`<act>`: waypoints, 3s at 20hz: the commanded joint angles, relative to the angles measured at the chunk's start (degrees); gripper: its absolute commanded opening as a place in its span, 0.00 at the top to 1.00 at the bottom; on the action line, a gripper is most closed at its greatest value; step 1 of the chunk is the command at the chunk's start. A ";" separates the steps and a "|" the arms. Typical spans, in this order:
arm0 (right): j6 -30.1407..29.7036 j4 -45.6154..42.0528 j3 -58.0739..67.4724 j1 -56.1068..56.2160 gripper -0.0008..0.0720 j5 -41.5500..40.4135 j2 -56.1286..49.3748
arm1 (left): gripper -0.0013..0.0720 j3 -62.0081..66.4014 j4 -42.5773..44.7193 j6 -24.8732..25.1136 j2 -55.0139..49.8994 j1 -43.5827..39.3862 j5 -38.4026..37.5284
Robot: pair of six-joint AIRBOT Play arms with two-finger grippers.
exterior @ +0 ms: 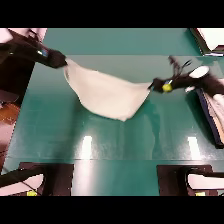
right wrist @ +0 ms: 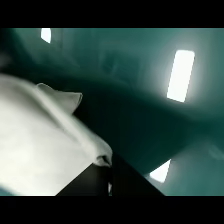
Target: Fold the shirts.
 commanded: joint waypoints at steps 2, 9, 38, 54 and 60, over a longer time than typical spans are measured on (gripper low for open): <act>0.00 -1.36 15.52 -4.55 0.98 4.96 13.35 | 0.94 6.14 4.72 -1.42 14.34 0.07 3.06; 3.32 -7.61 33.24 -5.95 0.98 12.41 27.69 | 0.94 20.31 -0.66 -1.42 26.03 0.07 -2.16; 11.56 -25.46 38.36 -8.13 0.45 23.45 -15.52 | 0.11 -15.58 3.21 0.48 -5.07 0.28 3.41; 8.90 -14.69 31.50 -15.54 0.46 36.09 -6.25 | 0.11 -50.03 -27.15 14.14 2.01 9.73 2.49; 8.90 -14.62 13.09 -15.54 0.46 28.35 4.02 | 0.11 -57.11 -27.28 16.46 1.99 -1.40 14.86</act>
